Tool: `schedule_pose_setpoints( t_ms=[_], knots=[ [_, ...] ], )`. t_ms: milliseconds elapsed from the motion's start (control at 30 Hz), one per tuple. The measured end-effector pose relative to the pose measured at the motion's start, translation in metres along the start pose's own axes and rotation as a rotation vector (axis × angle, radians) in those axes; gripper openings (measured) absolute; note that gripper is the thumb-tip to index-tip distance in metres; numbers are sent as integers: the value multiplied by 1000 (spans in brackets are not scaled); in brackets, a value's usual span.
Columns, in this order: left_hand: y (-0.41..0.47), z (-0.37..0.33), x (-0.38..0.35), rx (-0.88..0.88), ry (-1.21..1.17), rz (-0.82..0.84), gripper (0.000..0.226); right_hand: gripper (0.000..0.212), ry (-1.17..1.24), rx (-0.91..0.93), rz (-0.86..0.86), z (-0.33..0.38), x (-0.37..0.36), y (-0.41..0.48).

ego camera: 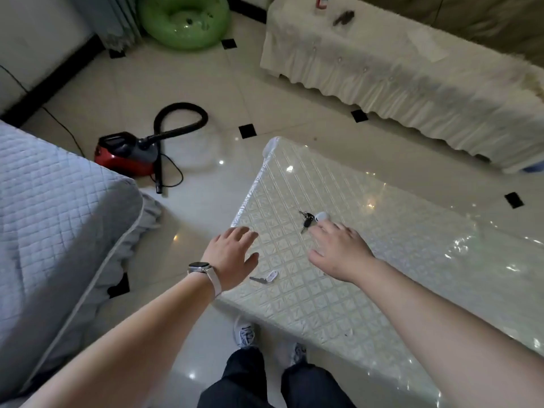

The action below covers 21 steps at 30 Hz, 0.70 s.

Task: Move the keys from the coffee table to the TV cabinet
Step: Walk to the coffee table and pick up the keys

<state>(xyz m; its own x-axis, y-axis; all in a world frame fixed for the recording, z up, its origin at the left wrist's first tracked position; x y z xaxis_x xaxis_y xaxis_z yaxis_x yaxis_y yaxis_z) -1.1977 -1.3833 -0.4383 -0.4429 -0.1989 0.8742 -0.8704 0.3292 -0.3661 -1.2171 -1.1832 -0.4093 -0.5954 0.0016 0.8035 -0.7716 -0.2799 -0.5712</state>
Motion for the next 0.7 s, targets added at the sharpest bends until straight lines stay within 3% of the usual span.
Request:
schedule_pose_setpoints(
  t_ms=[233, 533, 700],
  knots=[
    [57, 20, -91, -107, 12, 165, 43, 54, 112, -82, 13, -44, -62, 67],
    [107, 32, -246, 37, -79, 309, 49, 51, 138, -87, -13, -101, -160, 178],
    [102, 40, -304, 106, -37, 337, 48, 62, 95, -114, -55, -137, -198, 224]
  ],
)
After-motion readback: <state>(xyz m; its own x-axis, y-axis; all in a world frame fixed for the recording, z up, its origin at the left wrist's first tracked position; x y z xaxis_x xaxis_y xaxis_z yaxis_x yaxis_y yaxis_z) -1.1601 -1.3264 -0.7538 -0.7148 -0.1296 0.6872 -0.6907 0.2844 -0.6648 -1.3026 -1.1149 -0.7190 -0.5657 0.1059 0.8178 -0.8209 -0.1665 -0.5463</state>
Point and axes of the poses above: each hand's wrist, its own y-axis towards the middle knuckle, its own x-axis out of the back of the hand, z = x × y, the point moved 8 cm from there along y, towards the middle knuckle, and after that the axes turned 6 degrees about z, right-handed, at the moved point
